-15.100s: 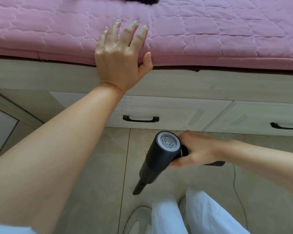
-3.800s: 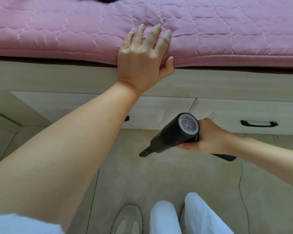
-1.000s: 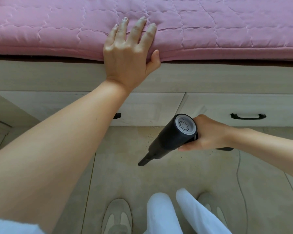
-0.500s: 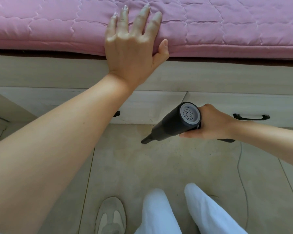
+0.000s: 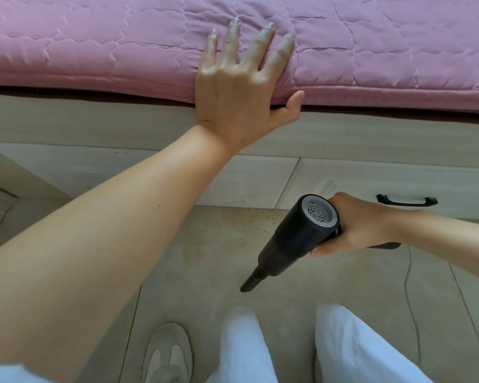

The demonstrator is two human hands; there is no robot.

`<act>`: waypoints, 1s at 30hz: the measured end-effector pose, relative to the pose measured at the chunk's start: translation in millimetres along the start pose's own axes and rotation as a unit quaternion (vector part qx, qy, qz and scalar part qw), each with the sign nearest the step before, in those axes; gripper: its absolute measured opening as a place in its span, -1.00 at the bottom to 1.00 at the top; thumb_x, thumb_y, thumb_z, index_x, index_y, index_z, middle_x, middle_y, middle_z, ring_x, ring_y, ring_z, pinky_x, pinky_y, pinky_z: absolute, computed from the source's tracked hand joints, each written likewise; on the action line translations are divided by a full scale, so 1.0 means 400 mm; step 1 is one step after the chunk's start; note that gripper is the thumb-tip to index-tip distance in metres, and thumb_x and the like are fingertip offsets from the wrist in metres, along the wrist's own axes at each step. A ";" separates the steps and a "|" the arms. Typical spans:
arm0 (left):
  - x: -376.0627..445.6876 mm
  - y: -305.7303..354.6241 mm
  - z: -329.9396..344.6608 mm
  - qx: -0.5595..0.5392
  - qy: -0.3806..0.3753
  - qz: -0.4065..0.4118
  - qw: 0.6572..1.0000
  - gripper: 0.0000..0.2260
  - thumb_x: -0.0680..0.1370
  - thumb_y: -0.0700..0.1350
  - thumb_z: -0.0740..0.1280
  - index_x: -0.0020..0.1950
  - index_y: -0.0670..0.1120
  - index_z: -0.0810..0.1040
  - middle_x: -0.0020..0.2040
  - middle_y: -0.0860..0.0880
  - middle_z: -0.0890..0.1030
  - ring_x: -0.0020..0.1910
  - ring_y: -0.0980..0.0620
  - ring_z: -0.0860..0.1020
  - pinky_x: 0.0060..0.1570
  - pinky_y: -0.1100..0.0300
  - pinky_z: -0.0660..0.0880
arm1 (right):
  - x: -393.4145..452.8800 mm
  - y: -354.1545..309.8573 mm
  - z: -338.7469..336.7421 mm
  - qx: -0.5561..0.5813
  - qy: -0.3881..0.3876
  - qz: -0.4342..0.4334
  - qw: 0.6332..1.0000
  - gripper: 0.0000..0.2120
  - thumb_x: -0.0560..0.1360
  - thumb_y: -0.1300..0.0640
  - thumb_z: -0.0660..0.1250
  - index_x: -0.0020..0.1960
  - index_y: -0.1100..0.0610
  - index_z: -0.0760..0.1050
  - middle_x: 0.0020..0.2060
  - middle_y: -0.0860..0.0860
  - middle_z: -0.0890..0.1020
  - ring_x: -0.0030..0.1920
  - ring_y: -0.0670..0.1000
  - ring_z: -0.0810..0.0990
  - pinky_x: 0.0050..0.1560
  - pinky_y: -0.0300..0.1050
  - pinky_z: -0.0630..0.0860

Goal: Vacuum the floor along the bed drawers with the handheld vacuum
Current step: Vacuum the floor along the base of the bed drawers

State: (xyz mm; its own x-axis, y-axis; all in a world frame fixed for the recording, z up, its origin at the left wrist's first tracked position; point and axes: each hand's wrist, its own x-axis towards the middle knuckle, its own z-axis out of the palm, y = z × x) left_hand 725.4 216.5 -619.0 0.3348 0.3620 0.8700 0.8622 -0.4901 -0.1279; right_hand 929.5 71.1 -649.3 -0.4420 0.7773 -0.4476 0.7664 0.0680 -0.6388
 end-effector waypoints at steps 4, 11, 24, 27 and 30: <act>0.000 -0.004 -0.005 -0.013 -0.010 0.007 1.000 -0.45 0.53 0.27 0.22 0.33 -0.05 0.63 0.27 -0.12 0.65 0.22 -0.36 0.59 0.20 -0.28 0.52 | -0.018 -0.011 -0.003 -0.007 -0.030 0.007 1.000 -0.80 0.29 0.05 0.57 -0.18 -0.11 0.57 -0.25 -0.19 0.67 -0.17 -0.22 0.63 -0.11 -0.25 0.54; -0.013 -0.007 0.007 0.016 -0.001 0.011 1.000 -0.47 0.49 0.25 0.28 0.31 -0.03 0.64 0.27 -0.10 0.65 0.22 -0.31 0.60 0.17 -0.25 0.55 | -0.026 0.001 -0.007 -0.041 -0.023 0.011 0.999 -0.72 0.28 -0.07 0.54 -0.06 -0.03 0.60 -0.19 -0.13 0.69 -0.13 -0.19 0.63 -0.02 -0.06 0.58; -0.019 -0.015 0.021 0.031 0.028 0.031 0.999 -0.47 0.50 0.28 0.26 0.29 -0.03 0.66 0.23 -0.11 0.67 0.18 -0.31 0.63 0.13 -0.23 0.58 | -0.010 0.033 0.016 -0.026 0.121 -0.011 0.992 -0.83 0.31 -0.09 0.50 -0.17 -0.15 0.54 -0.31 -0.19 0.63 -0.21 -0.21 0.59 -0.22 -0.22 0.52; -0.018 -0.015 0.021 0.030 0.029 0.027 0.999 -0.47 0.51 0.28 0.24 0.29 -0.03 0.66 0.23 -0.11 0.66 0.19 -0.31 0.62 0.14 -0.24 0.58 | 0.003 0.037 0.016 -0.041 0.147 -0.015 0.988 -0.81 0.29 -0.13 0.48 -0.25 -0.26 0.45 -0.37 -0.23 0.60 -0.25 -0.23 0.58 -0.27 -0.35 0.40; -0.020 -0.016 0.023 0.026 0.031 0.027 0.999 -0.47 0.52 0.28 0.23 0.29 -0.03 0.65 0.25 -0.10 0.66 0.20 -0.31 0.62 0.15 -0.24 0.57 | 0.018 0.038 0.019 -0.049 0.163 -0.010 0.985 -0.79 0.31 -0.10 0.49 -0.25 -0.24 0.43 -0.35 -0.18 0.61 -0.25 -0.18 0.59 -0.26 -0.27 0.46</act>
State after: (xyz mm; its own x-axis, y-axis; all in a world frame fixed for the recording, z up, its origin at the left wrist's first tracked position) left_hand 720.5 224.1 -629.4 0.3577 0.2852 0.8892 0.8631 -0.4646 -0.1981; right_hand 934.3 73.1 -667.1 -0.2976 0.9335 -0.2003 0.8075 0.1341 -0.5745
